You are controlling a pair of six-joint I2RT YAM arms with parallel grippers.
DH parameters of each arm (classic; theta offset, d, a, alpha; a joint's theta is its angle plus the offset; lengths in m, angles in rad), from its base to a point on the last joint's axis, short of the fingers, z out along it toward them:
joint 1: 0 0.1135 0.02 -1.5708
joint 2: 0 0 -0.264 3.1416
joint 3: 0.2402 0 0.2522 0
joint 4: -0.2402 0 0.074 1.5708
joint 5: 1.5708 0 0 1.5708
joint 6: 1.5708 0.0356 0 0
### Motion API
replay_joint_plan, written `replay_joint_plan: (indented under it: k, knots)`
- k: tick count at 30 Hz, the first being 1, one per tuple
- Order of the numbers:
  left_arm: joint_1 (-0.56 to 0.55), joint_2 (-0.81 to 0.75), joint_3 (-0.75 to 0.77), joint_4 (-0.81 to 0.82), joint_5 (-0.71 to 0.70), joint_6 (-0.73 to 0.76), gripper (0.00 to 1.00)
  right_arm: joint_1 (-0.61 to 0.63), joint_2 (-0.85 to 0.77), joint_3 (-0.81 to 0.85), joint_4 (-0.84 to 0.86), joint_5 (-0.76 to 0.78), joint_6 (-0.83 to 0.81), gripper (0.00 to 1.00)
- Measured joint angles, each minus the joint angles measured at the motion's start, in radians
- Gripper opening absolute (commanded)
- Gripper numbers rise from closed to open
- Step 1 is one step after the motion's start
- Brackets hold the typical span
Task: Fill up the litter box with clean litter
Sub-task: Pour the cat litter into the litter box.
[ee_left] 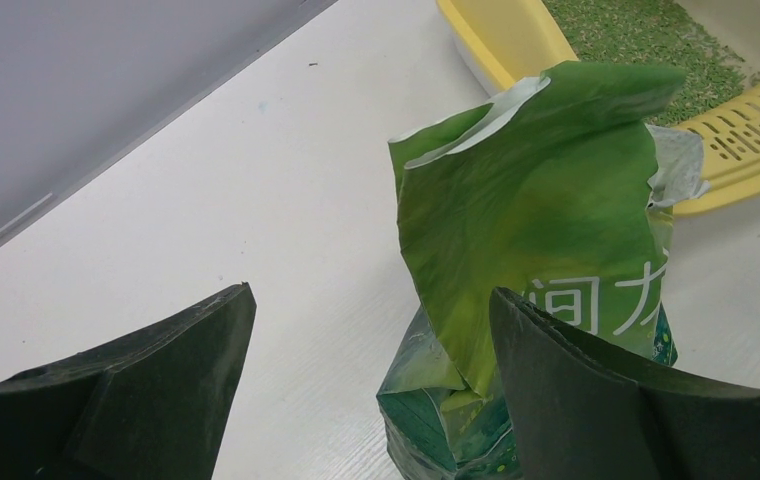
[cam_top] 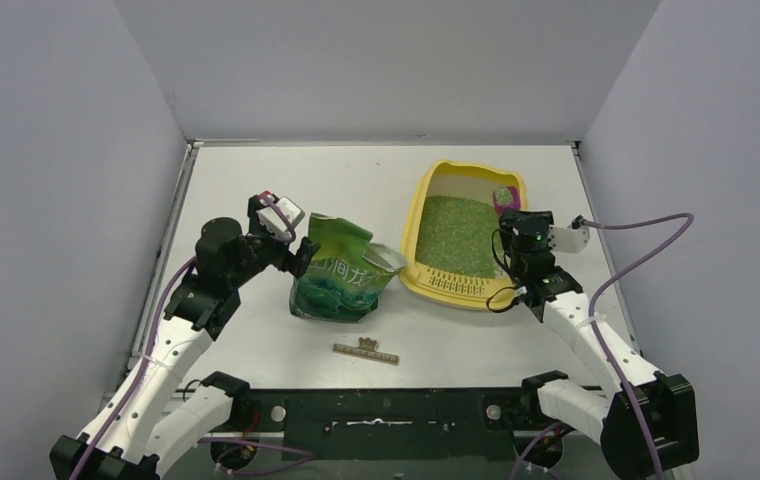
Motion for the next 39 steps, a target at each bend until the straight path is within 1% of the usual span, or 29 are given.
replay_joint_plan:
  k: [12,24,28,34,39]
  knots:
    - [0.000,0.000,0.000,0.000,0.000,0.000,0.85,0.014,0.007,0.001,-0.005,0.013,-0.005,0.00]
    - [0.000,0.000,0.000,0.000,0.000,0.000,0.85,0.063,-0.128,-0.012,-0.104,0.079,0.022,0.00]
    - [0.000,0.000,0.000,0.000,0.000,0.000,0.85,0.065,-0.098,-0.002,-0.105,0.096,0.024,0.00]
    - [0.000,0.000,-0.001,0.000,0.000,0.000,0.85,0.062,0.026,0.067,-0.098,0.103,0.003,0.00]
    - [0.000,-0.003,-0.001,0.000,0.000,0.003,0.85,0.056,0.040,0.068,-0.092,0.099,0.002,0.00]
